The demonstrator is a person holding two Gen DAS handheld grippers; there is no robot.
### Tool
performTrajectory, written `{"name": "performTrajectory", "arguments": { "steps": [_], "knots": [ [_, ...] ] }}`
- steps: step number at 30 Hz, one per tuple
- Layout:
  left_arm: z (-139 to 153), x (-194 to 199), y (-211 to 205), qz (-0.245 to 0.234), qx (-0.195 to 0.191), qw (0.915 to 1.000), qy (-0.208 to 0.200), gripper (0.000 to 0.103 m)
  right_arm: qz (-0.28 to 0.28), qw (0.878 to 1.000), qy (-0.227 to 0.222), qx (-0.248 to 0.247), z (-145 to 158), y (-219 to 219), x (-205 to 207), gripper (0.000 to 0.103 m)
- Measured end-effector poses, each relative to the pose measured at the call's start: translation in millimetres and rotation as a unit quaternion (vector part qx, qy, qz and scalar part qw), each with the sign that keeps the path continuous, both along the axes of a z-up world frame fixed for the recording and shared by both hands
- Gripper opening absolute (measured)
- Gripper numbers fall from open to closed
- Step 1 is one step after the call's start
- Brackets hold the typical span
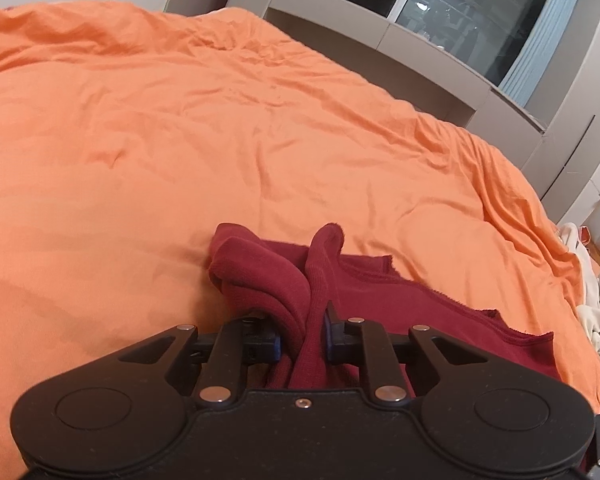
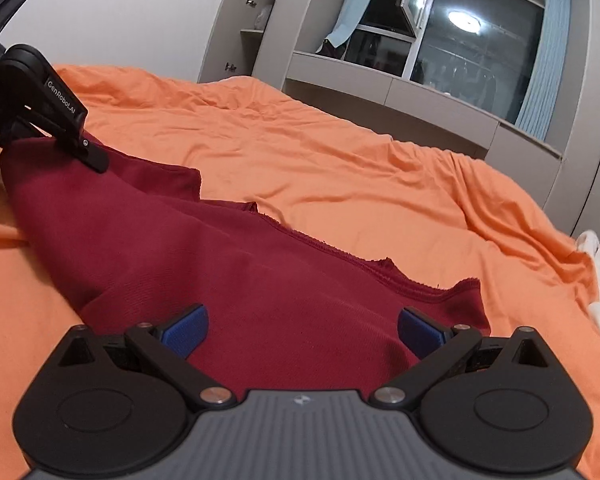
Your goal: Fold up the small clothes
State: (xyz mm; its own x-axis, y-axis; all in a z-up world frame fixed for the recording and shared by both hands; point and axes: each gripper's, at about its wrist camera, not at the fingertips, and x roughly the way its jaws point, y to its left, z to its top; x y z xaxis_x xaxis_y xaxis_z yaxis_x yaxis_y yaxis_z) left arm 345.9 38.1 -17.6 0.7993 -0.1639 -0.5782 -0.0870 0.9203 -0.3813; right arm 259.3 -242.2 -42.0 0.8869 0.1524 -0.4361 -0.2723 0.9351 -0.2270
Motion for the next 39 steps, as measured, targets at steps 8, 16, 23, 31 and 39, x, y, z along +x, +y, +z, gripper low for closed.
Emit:
{"name": "performTrajectory", "arguments": {
  "steps": [8,16,23,31,39],
  "knots": [
    [32.2,8.9,-27.9,-0.058,-0.008,0.9977,-0.034,0.017,-0.004,0.999,0.026,0.03,2.2,-11.9,4.7,0.103],
    [75.3,20.1,-109.5,-0.16,0.013,0.9845,-0.071,0.016,-0.062,0.996,0.049,0.04,36.2,-73.9,-6.8,0.103],
    [80.3,10.6,-201.6,-0.246,0.026,0.9666,-0.065,0.016,-0.206,0.976,0.024,0.068,60.4,-183.5,-9.3,0.103],
    [42.2,-24.4,-290.0,-0.331,0.086,0.9391,-0.036,0.016,-0.221,0.937,0.06,0.263,52.5,-269.1,-16.8,0.103],
    [16.9,-28.8,-298.0,-0.349,0.104,0.9313,-0.007,0.029,-0.201,0.934,0.068,0.288,53.0,-272.2,-15.7,0.103]
  ]
}}
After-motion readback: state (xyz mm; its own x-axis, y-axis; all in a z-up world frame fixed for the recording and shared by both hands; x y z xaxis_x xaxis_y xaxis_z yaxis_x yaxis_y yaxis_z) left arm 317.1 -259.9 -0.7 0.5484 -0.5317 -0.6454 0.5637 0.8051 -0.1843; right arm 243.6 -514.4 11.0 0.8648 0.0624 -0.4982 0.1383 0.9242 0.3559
